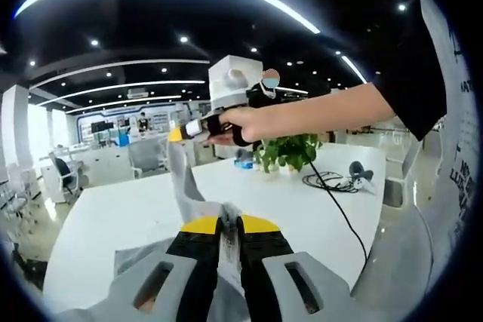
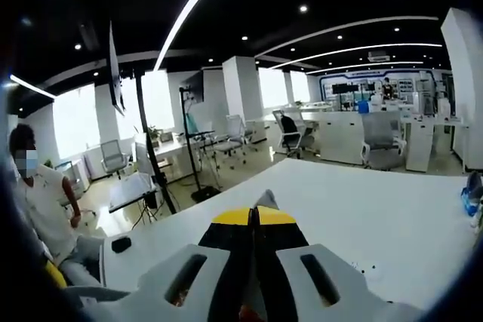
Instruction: Fold the towel on the table until its edges align and the towel forms a compact rectangular stack.
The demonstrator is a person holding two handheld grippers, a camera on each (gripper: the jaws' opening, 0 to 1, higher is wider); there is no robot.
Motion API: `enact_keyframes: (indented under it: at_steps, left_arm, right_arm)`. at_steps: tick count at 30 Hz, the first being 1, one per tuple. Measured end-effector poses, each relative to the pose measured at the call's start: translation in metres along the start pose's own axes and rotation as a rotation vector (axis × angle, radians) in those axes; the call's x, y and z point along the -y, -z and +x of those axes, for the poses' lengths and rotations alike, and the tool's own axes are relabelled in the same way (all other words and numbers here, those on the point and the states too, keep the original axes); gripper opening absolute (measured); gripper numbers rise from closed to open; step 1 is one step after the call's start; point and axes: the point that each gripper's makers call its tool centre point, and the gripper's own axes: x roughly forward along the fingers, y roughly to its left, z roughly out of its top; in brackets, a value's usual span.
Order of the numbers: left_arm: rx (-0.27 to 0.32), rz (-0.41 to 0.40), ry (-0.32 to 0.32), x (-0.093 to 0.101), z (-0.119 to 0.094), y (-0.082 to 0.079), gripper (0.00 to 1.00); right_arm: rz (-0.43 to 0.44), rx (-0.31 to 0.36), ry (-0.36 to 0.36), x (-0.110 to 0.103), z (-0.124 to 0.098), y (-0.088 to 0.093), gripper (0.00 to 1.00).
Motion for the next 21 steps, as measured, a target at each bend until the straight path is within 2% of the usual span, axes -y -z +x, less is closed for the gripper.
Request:
enact_keyframes:
  at_steps: [7,21]
  left_arm:
    - [-0.024,-0.038,-0.040,-0.012,-0.011,0.013,0.09]
    - [-0.056,-0.127,-0.102,-0.039,-0.024,0.042,0.09]
  right_arm:
    - [0.007,-0.020,0.000,-0.009,0.013,0.011,0.00]
    - [0.061,-0.051,0.008,-0.011,0.046,0.033,0.00]
